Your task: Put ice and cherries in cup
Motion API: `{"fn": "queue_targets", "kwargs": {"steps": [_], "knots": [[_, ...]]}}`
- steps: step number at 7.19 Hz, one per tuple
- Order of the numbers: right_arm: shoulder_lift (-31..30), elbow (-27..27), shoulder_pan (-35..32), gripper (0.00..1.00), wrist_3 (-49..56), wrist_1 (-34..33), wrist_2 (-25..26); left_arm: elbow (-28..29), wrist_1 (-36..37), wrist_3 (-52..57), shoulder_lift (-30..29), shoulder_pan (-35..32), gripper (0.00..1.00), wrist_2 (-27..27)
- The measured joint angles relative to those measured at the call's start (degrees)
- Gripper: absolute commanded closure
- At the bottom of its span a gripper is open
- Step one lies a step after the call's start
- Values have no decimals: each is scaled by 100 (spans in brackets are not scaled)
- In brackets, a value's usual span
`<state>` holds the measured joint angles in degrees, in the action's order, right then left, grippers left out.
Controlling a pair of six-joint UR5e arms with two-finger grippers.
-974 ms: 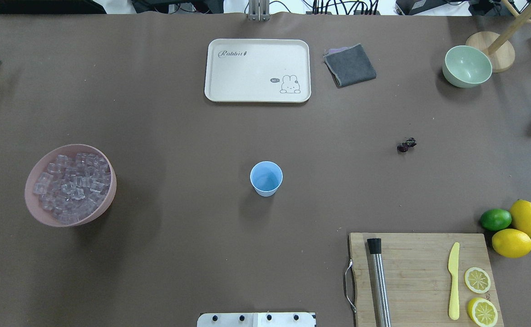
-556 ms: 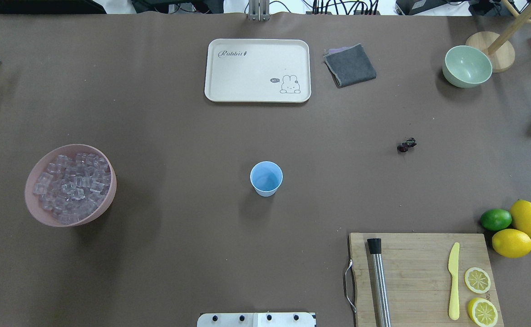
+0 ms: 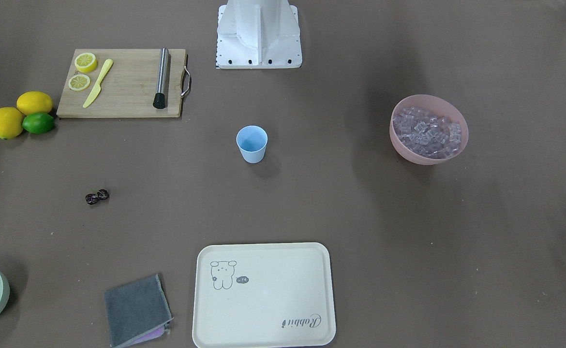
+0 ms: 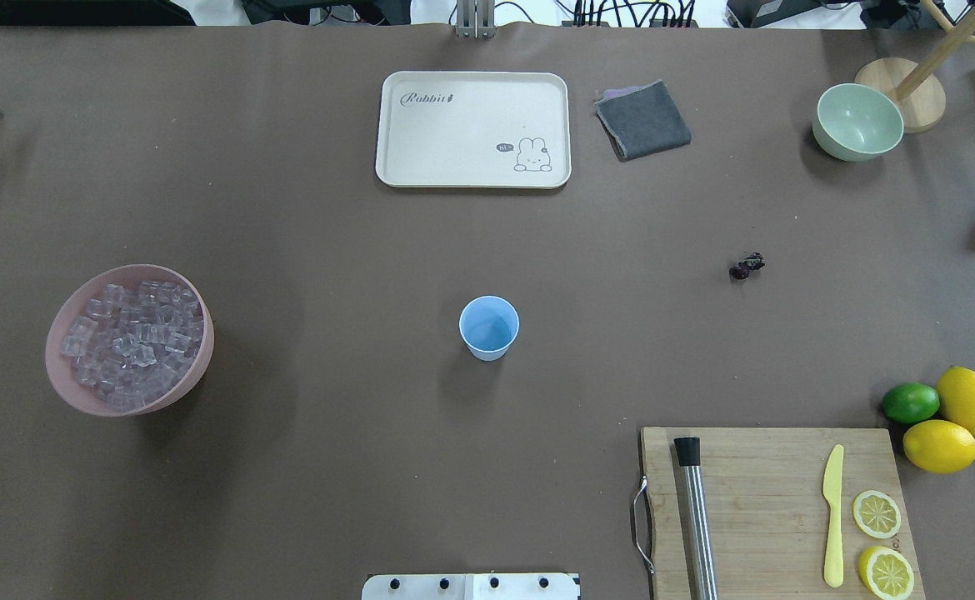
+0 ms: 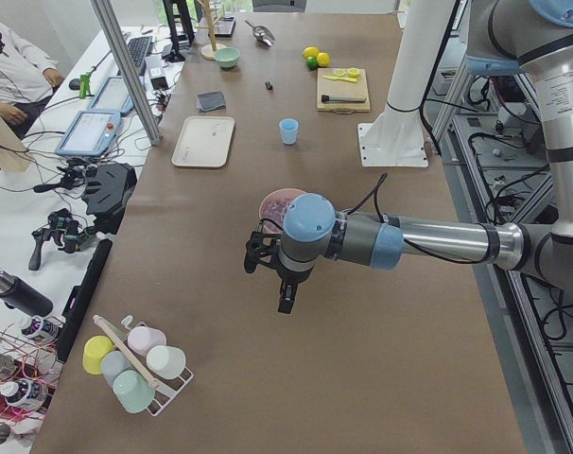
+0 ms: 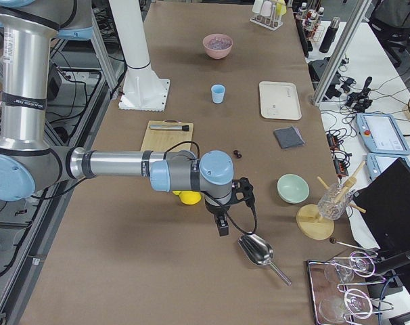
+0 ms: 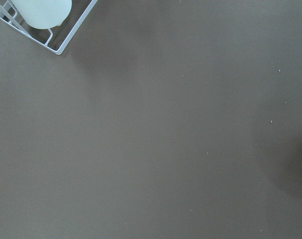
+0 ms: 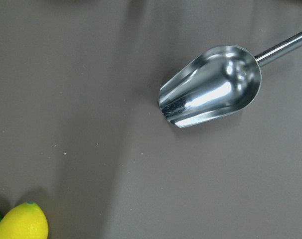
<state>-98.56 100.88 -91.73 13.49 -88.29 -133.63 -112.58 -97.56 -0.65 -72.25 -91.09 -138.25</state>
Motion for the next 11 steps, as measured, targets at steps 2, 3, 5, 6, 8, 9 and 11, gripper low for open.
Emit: {"fn": "queue_targets", "kwargs": {"steps": [2,3,5,6,8,9,11], "knots": [[3,-2,17,0,4,17,-35,-10,-82,-13,51,12,2,5],[2,-4,26,0,0,23,-46,-19,-97,-19,58,12,2,7],[-9,-12,37,0,0,30,-56,-23,-172,-25,67,12,2,9],[-19,-17,43,0,-2,29,-87,-7,-264,-29,74,10,2,9],[-45,-28,48,0,-2,29,-210,3,-335,-30,109,12,2,1],[-52,-33,50,0,4,30,-236,-3,-348,-30,137,18,2,-5],[-57,-29,50,0,12,31,-268,2,-356,-39,155,20,2,-8]]}}
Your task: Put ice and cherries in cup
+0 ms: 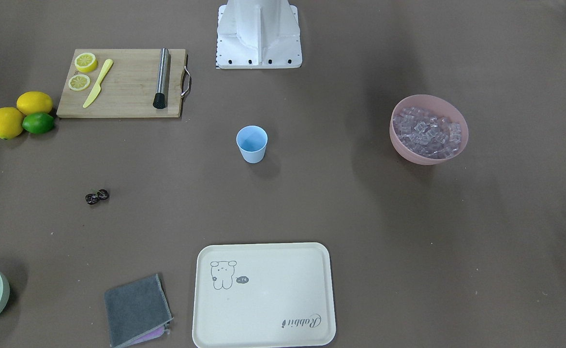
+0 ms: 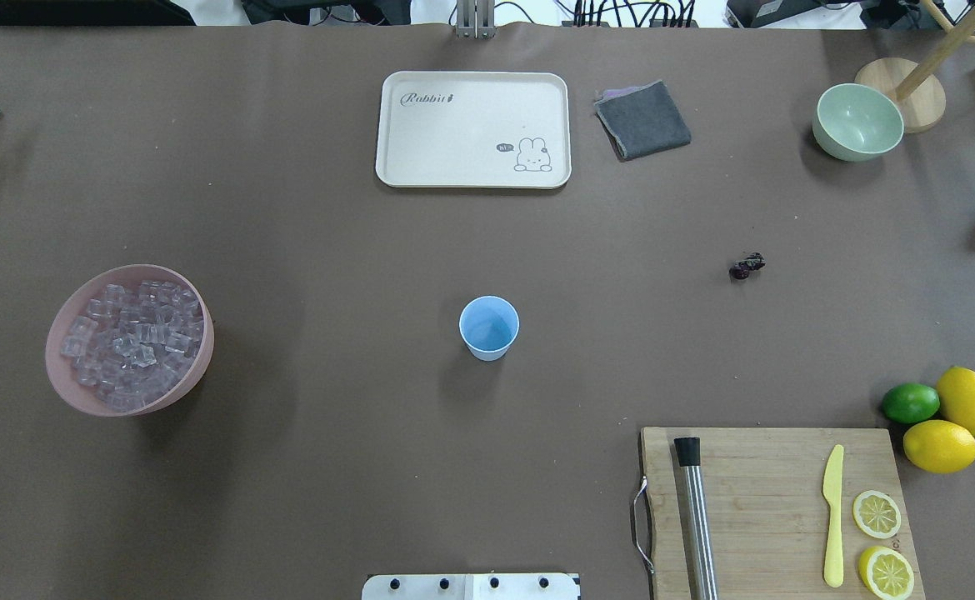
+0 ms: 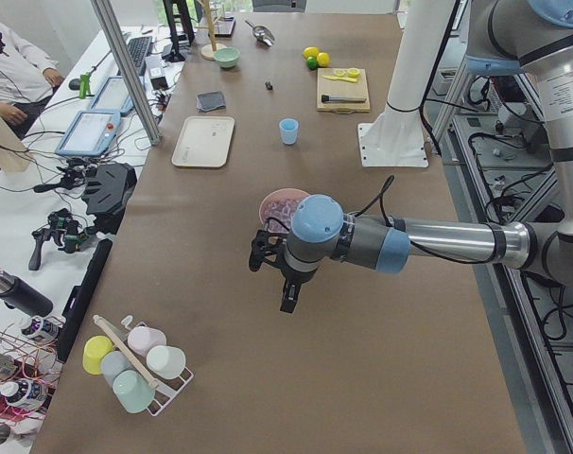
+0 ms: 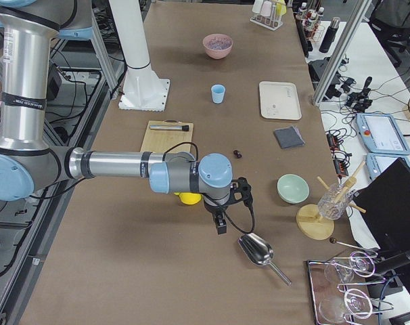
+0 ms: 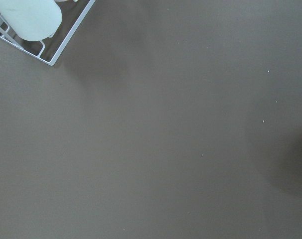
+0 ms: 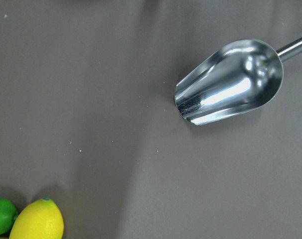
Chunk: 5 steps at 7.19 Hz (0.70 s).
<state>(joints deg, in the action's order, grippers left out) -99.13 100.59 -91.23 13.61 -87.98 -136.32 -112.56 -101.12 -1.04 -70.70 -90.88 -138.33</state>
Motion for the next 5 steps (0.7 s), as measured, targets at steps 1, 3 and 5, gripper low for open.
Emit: {"fn": "queue_targets", "kwargs": {"steps": [1,3,5], "knots": [[-3,1,0,0,1,2,-13,22,1,2,1,3,2,0],[-4,2,3,0,-12,10,-33,68,-5,4,-18,13,2,-107],[-4,47,47,0,8,103,-112,60,-86,-191,-111,134,2,-434]]}}
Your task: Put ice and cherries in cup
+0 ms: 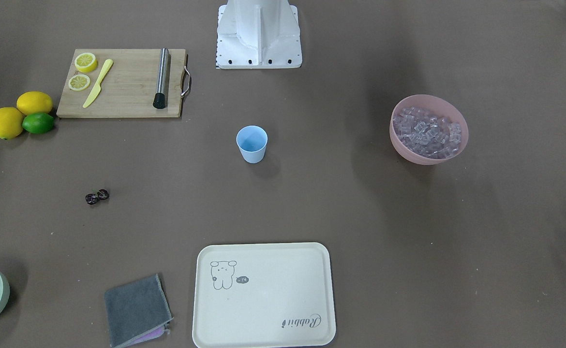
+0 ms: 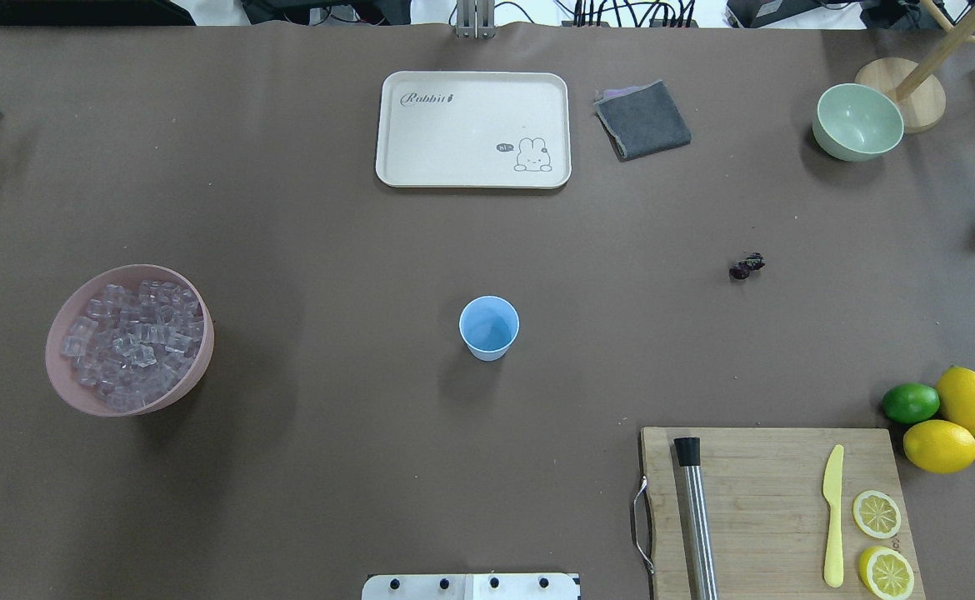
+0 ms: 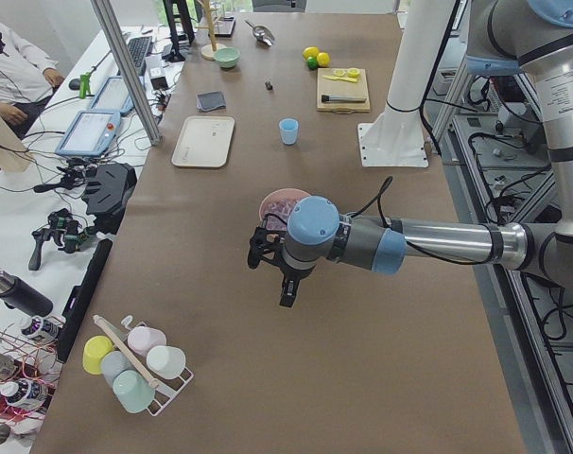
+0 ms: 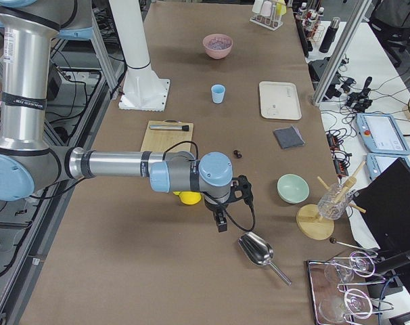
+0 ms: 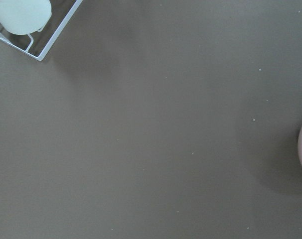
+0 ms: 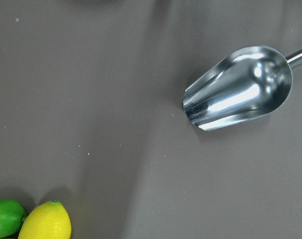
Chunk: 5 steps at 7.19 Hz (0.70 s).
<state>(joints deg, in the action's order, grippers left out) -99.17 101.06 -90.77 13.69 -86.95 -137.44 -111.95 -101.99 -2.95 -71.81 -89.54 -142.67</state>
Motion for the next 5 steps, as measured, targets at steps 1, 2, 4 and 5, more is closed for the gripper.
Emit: {"fn": "queue_targets", "kwargs": {"steps": [1,2,4,5], "knots": [[-23,-2,51,0,22,123,-73,-12,-103,-232,-82,173,2,-36],[-86,-15,135,0,32,289,-119,-29,-262,-707,-191,370,2,-43],[-251,-21,253,0,-21,687,-154,-59,-834,-2598,-511,1047,2,18],[-281,-20,271,0,-53,760,-158,-77,-1242,-3540,-619,1464,2,211]]}}
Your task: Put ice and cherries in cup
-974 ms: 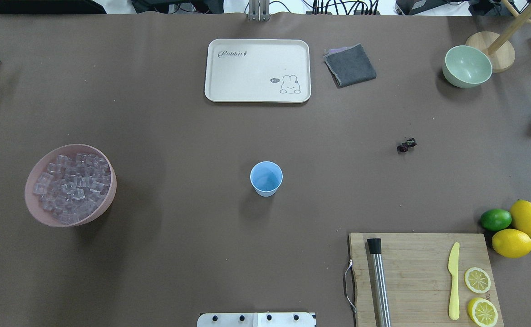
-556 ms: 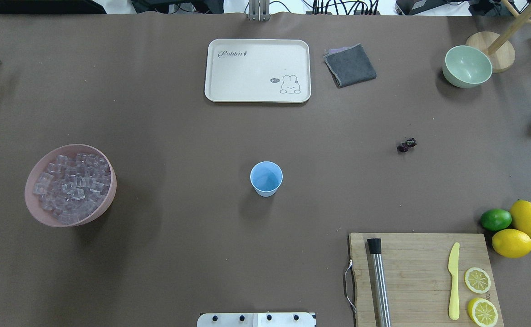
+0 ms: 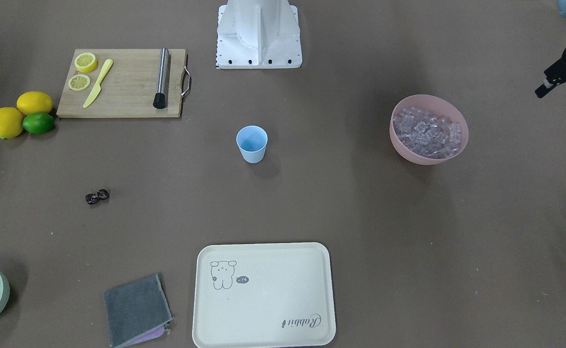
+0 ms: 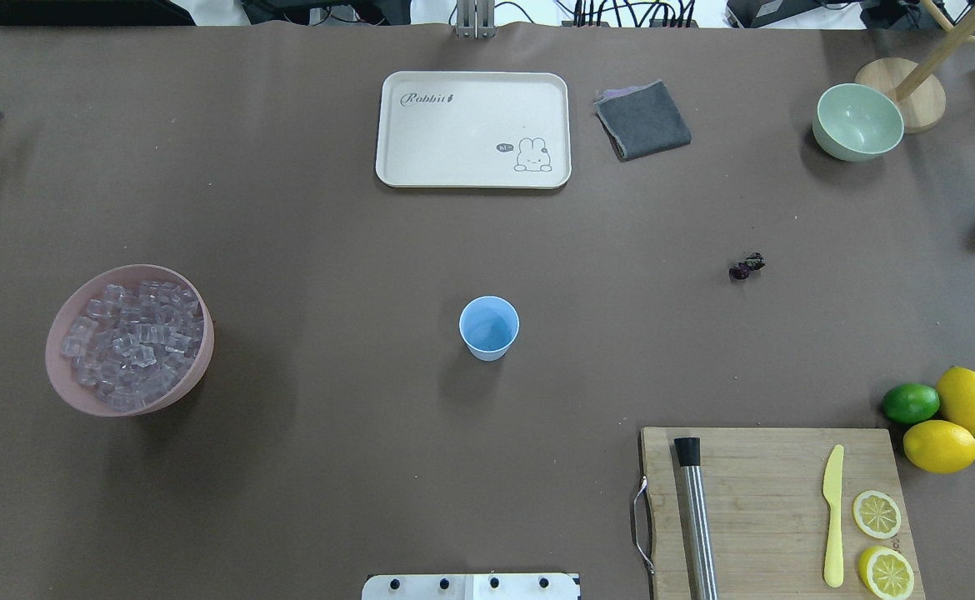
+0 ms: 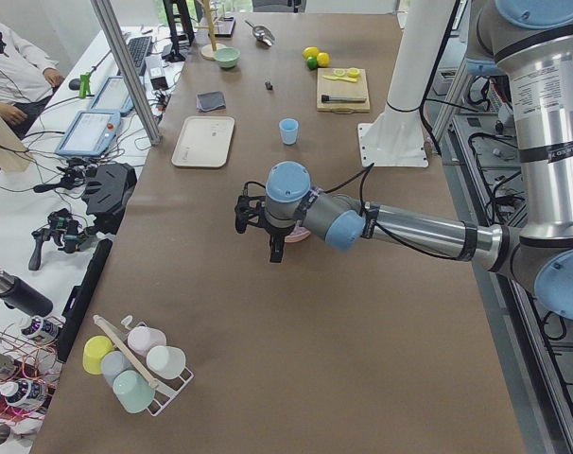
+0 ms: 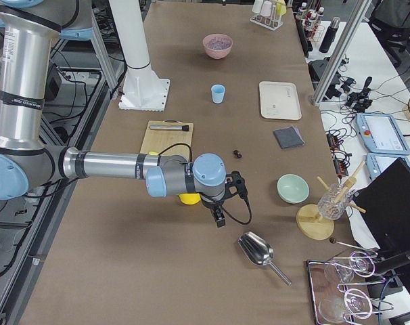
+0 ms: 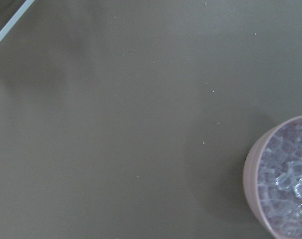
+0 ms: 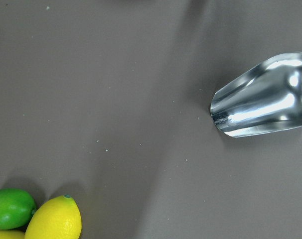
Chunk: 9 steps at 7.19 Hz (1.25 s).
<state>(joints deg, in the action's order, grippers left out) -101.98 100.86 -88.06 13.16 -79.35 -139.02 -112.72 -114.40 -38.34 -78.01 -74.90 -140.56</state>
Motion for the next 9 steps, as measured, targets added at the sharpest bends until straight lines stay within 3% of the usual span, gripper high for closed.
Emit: {"fn": "queue_targets", "kwargs": {"steps": [4,9], "knots": [[-15,-5,42,1,-146,24,-54,-141,-424,-2496,-714,1598,2,899],[-7,-5,72,1,-154,38,-74,-215,-400,-3343,-852,2717,3,2086]]}}
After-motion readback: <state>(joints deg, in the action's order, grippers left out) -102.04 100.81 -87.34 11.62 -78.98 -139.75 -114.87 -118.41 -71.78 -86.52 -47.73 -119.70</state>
